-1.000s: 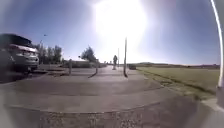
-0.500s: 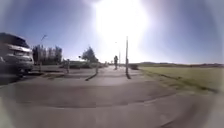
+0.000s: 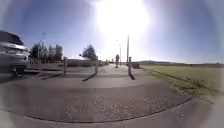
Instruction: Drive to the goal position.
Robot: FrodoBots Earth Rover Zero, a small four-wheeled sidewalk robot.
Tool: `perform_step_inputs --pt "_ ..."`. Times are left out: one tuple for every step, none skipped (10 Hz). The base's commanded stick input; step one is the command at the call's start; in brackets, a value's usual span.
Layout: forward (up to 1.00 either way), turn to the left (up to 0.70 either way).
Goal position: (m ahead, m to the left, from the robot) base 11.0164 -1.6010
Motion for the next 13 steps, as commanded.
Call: perform_step_inputs --pt "1.00 0.00" --pt "1.00 0.00" --pt "1.00 0.00" --pt "1.00 0.00" --pt "1.00 0.00" --pt "1.00 0.00" --pt "1.00 0.00" --pt "1.00 0.00" --pt "1.00 0.00" --pt "1.00 0.00" --pt "1.00 0.00" --pt "1.00 0.00" --pt "1.00 0.00"
